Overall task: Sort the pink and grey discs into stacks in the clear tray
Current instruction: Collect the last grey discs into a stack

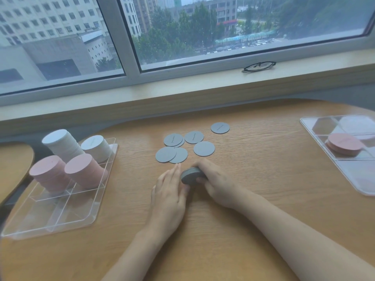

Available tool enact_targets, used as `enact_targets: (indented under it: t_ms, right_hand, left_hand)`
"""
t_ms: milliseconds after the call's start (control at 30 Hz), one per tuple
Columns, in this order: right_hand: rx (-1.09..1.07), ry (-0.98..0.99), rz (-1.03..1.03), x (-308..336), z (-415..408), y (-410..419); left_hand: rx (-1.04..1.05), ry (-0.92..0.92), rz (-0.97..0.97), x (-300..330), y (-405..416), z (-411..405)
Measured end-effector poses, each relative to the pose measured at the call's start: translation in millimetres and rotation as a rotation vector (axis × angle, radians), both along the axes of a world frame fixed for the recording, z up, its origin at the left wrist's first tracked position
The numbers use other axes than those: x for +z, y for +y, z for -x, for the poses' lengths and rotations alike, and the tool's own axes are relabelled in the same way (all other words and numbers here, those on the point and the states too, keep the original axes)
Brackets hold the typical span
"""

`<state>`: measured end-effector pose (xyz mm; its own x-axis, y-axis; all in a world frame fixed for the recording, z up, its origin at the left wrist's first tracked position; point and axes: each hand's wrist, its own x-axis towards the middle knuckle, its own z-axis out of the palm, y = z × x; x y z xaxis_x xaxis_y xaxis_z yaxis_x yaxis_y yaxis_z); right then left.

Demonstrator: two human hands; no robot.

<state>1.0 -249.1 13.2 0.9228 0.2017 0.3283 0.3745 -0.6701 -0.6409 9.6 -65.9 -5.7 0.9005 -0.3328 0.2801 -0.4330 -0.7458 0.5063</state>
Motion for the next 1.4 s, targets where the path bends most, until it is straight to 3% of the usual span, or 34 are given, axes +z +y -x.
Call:
enact_targets:
  t_ms: [167,400,567,700,833,933,1167,1400]
  right_hand:
    - [-0.136,0.051,-0.043,2,-7,-20]
    - [-0.148,0.063,-0.064,1,-8,-20]
    - [-0.144,0.067,-0.078,2,-9,-20]
    - [-0.142,0.078,-0.083,3,-8,-20]
    - [-0.144,0.07,-0.093,2,-8,-21]
    - [-0.146,0.063,-0.1,1,-8,-22]
    - [-0.147,0.046,-0.114,-3,-12,-24]
    - [-0.161,-0.028,-0.129,-3,-14,-25]
  left_hand:
    - [0.024,-0.09,0.062,5,11,-33]
    - [0.115,0.004,-0.09,9,0,-94]
    - [0.126,-0.059,-0.188,13,-5,-106]
    - [0.069,-0.256,-0.378,13,-2,-106]
    - [0.003,-0.427,-0.4,13,1,-101]
    - [0.039,-0.46,-0.286,16,4,-94]
    - [0.108,-0.173,0.026,13,9,-67]
    - [-0.184,0.153,0.495,26,-24,-47]
